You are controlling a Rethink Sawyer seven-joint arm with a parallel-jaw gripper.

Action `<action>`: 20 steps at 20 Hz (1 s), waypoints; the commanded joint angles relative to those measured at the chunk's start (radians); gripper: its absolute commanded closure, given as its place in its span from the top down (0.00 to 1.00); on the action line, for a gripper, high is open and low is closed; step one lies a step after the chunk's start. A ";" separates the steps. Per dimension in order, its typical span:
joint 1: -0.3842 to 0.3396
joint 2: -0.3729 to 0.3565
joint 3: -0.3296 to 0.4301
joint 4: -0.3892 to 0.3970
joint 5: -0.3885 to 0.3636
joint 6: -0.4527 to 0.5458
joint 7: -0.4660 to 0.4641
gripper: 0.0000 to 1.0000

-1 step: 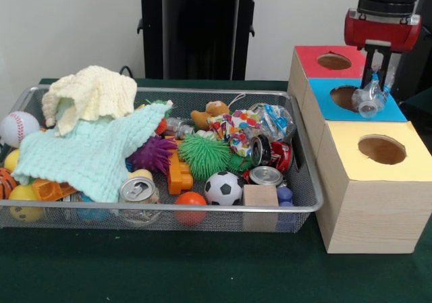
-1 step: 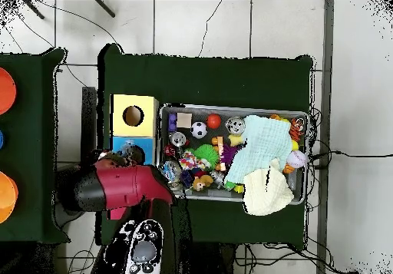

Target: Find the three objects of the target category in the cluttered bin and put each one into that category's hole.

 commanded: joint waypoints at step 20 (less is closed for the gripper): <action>-0.151 -0.108 0.135 0.153 -0.092 0.021 -0.048 0.00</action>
